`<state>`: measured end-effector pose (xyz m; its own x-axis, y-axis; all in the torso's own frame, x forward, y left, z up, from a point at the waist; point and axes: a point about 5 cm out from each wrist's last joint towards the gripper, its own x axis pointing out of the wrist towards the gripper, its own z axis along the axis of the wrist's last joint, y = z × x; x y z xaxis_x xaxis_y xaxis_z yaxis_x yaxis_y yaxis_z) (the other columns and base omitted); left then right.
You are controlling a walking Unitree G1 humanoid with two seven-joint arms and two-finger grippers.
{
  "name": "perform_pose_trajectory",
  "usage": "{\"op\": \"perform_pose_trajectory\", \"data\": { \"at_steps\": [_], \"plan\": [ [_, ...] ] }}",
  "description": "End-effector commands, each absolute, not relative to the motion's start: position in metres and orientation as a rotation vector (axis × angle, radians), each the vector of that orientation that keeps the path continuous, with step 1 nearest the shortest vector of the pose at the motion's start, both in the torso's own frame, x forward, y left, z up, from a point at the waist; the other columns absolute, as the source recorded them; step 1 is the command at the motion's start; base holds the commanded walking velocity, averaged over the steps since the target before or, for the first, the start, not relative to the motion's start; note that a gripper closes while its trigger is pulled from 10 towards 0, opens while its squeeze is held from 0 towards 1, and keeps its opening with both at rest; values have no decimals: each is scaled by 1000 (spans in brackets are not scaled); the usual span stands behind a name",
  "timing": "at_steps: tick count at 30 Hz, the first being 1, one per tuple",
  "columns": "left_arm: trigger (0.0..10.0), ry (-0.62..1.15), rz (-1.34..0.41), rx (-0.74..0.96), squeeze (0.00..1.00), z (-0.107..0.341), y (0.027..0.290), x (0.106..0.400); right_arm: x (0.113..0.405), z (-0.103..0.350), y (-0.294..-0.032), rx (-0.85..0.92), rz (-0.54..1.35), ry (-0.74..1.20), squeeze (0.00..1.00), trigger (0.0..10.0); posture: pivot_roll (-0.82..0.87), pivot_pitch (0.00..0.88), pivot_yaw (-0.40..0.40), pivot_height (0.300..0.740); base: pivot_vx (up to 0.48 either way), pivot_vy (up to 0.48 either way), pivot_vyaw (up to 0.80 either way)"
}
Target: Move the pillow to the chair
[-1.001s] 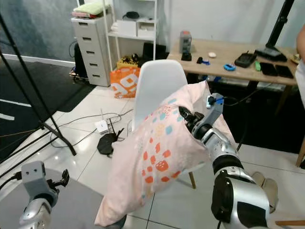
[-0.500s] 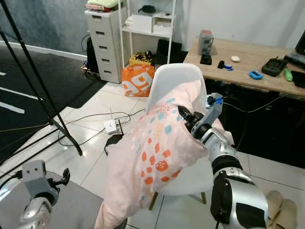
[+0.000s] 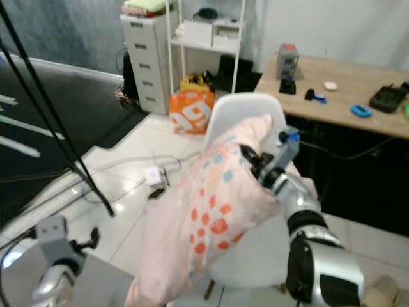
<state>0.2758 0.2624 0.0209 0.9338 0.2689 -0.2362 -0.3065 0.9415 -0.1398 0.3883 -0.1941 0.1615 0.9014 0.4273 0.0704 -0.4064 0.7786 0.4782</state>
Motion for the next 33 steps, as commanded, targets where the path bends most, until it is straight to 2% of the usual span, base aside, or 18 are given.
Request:
{"op": "perform_pose_trajectory", "data": {
  "at_steps": [1,13,26,33],
  "plan": [
    [10000,236,310,-194,0,14,265,268,393,181,-194,506,469,-50,0,10000,-76,75,-29,731,0,0,0],
    [10000,242,300,-197,0,13,264,267,393,183,-200,501,446,-58,0,10000,-77,85,-26,731,0,-419,0],
    [10000,236,289,-197,0,14,263,268,393,186,-205,498,427,-70,0,10000,-80,87,-25,731,0,0,0],
    [10000,241,287,-186,0,14,263,268,393,185,-204,499,427,-68,0,10000,-80,87,-25,731,0,-480,0]
  ]
}}
